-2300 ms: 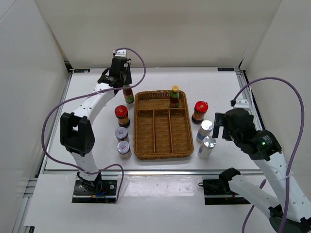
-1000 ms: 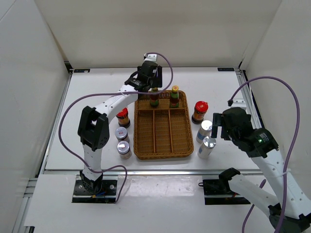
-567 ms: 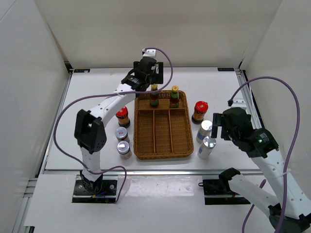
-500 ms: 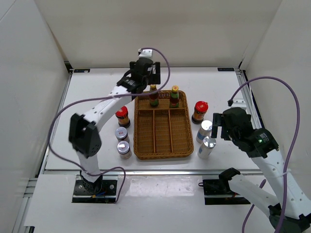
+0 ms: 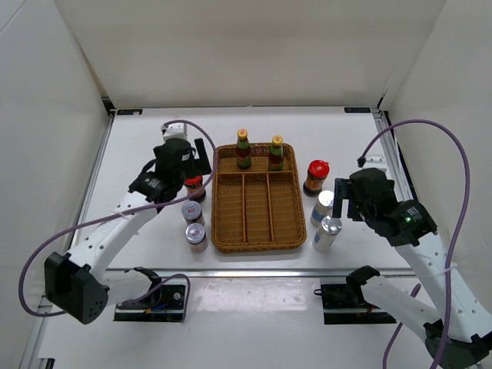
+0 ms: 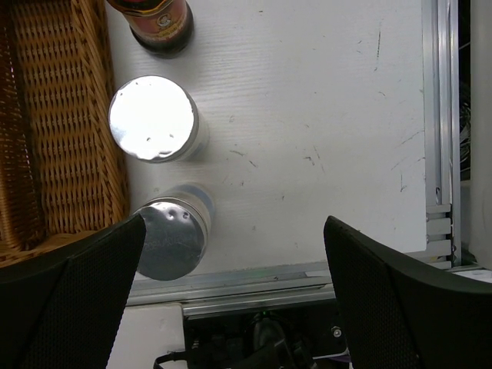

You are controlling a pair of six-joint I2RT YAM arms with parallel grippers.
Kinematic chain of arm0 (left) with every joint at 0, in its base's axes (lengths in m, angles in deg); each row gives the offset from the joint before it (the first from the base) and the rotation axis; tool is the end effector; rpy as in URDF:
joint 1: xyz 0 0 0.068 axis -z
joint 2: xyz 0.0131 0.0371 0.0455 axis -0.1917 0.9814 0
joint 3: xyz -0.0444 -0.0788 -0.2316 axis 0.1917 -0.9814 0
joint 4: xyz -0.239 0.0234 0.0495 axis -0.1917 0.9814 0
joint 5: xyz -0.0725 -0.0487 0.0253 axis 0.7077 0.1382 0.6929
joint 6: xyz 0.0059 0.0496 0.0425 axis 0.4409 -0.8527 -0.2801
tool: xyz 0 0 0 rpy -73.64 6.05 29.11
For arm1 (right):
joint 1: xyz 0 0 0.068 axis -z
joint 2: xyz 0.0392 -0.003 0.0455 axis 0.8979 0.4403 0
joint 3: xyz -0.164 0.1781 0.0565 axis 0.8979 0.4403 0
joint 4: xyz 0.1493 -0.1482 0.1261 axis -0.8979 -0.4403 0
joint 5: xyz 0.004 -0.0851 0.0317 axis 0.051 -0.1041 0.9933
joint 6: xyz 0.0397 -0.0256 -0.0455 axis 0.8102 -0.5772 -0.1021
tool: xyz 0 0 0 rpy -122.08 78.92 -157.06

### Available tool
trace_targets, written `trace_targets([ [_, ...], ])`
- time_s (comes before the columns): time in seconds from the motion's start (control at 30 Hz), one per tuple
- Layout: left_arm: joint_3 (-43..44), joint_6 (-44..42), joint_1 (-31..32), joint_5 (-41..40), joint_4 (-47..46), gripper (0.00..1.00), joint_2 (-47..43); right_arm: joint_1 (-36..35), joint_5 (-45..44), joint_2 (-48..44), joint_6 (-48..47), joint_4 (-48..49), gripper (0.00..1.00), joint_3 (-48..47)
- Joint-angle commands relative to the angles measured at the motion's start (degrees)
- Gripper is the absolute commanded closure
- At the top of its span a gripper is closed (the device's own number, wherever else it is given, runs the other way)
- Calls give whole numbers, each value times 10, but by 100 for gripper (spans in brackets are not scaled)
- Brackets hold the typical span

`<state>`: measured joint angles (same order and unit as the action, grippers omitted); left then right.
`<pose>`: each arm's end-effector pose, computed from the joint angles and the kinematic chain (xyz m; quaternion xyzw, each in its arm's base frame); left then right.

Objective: Organize the condiment bottles

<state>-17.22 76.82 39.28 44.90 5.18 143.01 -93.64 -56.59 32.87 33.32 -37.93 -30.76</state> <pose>0.2423 -0.1079 0.3013 -0.0649 0.8590 -0.0612 0.5041 0.1345 0.0486 0.3188 0.0191 0.9055 -0.0532 0.4206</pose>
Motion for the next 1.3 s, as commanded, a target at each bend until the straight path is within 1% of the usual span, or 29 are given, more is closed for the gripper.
trace_targets([
  [0.0,-20,27,-10,29,21,1,13,-4,-2,-3,-3,19,0,-1],
  [0.13,-42,52,-33,36,21,1,36,-9,-8,-8,-3,19,0,-1],
  [0.4,-30,52,-65,65,21,1,112,-9,-8,-8,-3,19,0,5],
  [0.5,-24,52,-65,80,21,9,134,-9,-8,-8,-3,19,0,5],
  [0.57,-19,52,-65,80,21,17,139,-9,-8,-8,-3,19,0,5],
  [0.6,-19,46,-65,80,21,23,139,-9,-8,-8,-3,19,0,5],
  [0.63,-12,46,-65,80,21,33,139,-9,-8,-8,-3,19,0,5],
  [0.73,-1,39,-65,73,21,45,120,-9,-8,-8,-3,19,0,5],
  [0.77,7,33,-65,73,21,52,113,-9,-8,-8,-3,19,0,5],
  [0.8,7,28,-65,64,21,56,97,-9,-8,-8,-3,19,0,5],
  [0.83,17,28,-65,58,21,61,89,-9,-8,-8,-3,19,0,5],
  [0.93,43,15,-60,58,21,68,60,-9,-8,-8,-3,19,0,5],
  [0.97,50,15,-55,58,21,72,55,-9,-8,-8,-3,19,0,5],
  [1.1,85,2,-15,43,21,72,37,-9,-8,-3,-3,19,0,5],
  [1.2,101,9,12,43,21,72,37,-9,-8,-3,-3,19,0,5],
  [1.27,107,9,33,48,21,72,53,-9,-8,-3,-3,19,0,5],
])
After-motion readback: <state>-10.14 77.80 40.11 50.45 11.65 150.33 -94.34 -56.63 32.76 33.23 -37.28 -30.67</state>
